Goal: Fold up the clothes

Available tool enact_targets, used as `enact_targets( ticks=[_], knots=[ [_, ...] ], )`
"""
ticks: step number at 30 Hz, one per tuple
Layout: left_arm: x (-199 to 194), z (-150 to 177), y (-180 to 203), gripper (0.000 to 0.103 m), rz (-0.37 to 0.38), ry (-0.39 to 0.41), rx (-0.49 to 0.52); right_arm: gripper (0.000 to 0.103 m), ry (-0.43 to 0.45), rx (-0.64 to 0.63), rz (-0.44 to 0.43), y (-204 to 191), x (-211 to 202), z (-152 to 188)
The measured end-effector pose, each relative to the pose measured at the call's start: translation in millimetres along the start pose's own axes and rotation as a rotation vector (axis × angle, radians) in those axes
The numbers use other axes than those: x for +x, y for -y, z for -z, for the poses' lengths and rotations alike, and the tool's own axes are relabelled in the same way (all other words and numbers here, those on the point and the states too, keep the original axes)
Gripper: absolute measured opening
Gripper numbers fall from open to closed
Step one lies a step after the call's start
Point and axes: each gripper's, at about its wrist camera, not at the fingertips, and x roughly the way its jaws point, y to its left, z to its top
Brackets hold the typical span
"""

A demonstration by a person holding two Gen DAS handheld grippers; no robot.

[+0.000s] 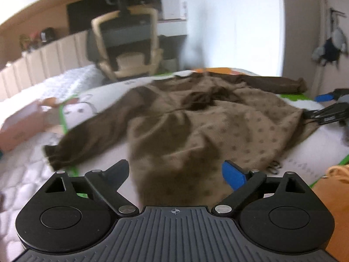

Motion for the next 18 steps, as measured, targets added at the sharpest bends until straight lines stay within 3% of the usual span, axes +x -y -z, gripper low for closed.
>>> enact_targets(
  ticks=[3, 5, 9, 12, 18],
  knots=[
    [-4, -2, -17, 0.096, -0.088, 0.02, -0.067, 0.089, 0.004, -0.012, -0.05, -10, 2, -9],
    [-10, -6, -26, 0.096, -0.093, 0.052, -0.12, 0.09, 0.007, -0.019, -0.083, -17, 4, -15],
    [-10, -16, -21, 0.097, 0.056, 0.08, -0.13, 0.09, -0.082, -0.067, -0.095, -29, 21, -6],
    [1, -19, -1, 0.098, 0.178, 0.053, -0.095, 0.094, -0.075, -0.045, -0.053, -17, 14, 0],
    [28, -15, 43, 0.098, 0.264, -0.01, 0.045, 0.094, -0.051, 0.004, 0.106, 16, -5, 9]
  ],
)
